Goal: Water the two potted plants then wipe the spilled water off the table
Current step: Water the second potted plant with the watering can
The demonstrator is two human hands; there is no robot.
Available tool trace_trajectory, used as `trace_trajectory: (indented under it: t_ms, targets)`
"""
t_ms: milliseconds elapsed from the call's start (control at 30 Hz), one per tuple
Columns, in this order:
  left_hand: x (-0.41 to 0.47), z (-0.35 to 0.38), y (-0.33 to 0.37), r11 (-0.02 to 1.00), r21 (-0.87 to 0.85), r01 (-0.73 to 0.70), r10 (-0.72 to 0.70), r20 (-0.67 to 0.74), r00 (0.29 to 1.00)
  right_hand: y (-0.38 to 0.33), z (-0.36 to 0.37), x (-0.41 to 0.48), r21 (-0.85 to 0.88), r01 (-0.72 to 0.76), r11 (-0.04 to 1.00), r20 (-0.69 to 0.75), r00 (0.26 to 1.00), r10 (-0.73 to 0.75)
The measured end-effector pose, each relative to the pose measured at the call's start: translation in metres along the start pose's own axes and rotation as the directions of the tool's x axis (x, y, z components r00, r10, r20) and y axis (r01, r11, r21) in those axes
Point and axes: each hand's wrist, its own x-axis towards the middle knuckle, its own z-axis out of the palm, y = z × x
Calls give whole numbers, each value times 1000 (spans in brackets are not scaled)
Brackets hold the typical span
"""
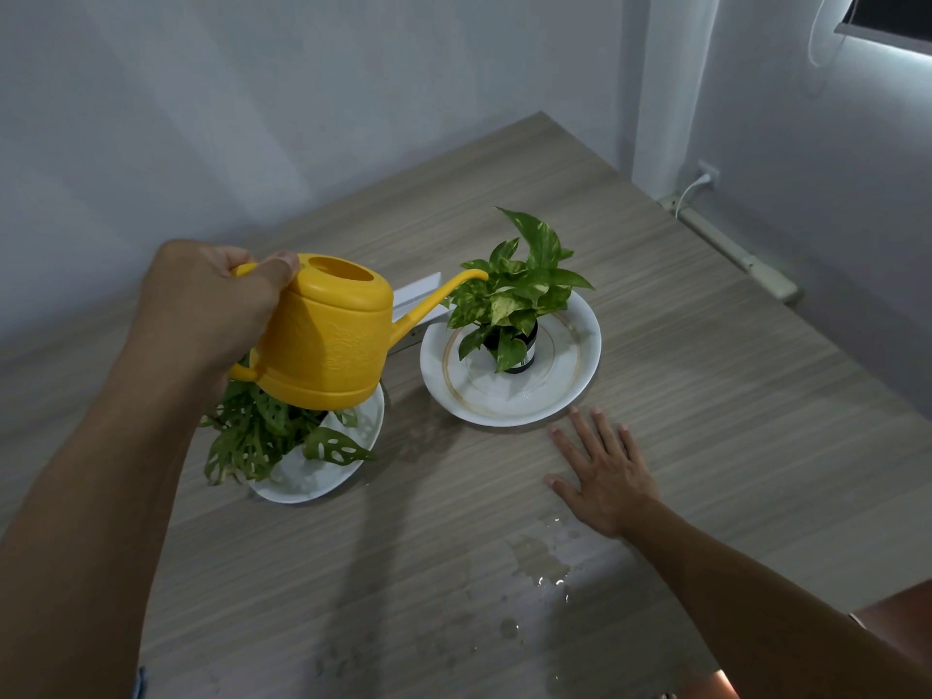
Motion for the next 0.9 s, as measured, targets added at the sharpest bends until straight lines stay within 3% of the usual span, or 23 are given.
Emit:
trace_trajectory:
  t_ms: [900]
  targets:
    - [9, 3, -8, 999, -9, -40, 40, -15, 999, 1, 4, 1, 16, 0, 1000, -41, 999, 0]
